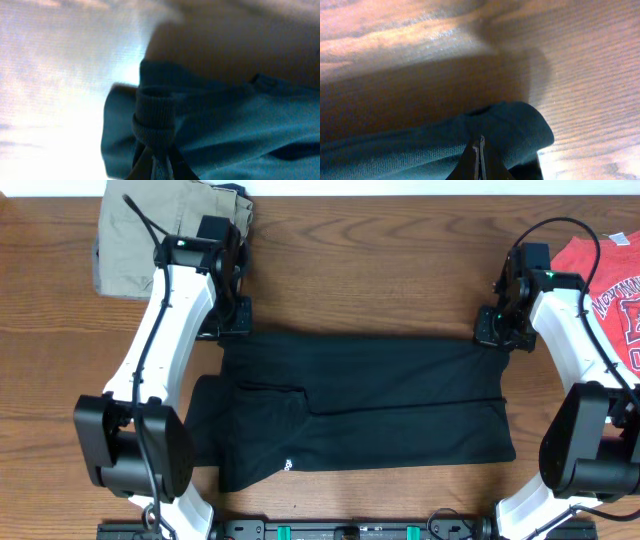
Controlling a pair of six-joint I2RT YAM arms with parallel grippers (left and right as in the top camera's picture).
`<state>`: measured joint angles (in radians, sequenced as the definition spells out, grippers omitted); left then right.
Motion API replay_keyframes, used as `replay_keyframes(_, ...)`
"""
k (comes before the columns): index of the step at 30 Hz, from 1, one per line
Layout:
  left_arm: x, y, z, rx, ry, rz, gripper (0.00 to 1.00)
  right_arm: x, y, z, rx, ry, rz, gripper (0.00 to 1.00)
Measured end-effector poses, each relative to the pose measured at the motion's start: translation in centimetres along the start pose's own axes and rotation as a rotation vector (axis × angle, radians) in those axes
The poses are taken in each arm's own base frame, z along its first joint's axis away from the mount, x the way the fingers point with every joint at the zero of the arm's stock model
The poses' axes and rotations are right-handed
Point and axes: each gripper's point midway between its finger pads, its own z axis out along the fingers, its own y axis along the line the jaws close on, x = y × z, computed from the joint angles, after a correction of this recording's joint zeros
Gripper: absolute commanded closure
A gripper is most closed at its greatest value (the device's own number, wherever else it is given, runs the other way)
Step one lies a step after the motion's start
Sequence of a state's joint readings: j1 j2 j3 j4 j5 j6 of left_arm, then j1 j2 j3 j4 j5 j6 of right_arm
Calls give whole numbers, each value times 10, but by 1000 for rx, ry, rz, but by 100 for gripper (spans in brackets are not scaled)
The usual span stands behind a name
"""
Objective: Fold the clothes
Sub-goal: 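Grasp the top edge of the black shirt with both grippers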
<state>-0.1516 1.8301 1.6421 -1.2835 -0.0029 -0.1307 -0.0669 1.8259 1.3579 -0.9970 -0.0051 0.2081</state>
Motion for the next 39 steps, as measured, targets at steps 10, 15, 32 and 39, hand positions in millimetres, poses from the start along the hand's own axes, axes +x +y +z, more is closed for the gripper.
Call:
replay_keyframes(10,34,8,3,-31,128,3,95,28,-6,-2,28,115,10,99)
replay_keyframes(15,57,11,22,-50,219,7,94,43,-9,-4,40,173,21,99)
replay_keyframes(32,105,26,37,-125,339,-67,94,77,-16,-2,67,291,54,99)
replay_keyframes(39,113,29,-1,-92,211,-112,94,97,-13,-1,12,224,58,99)
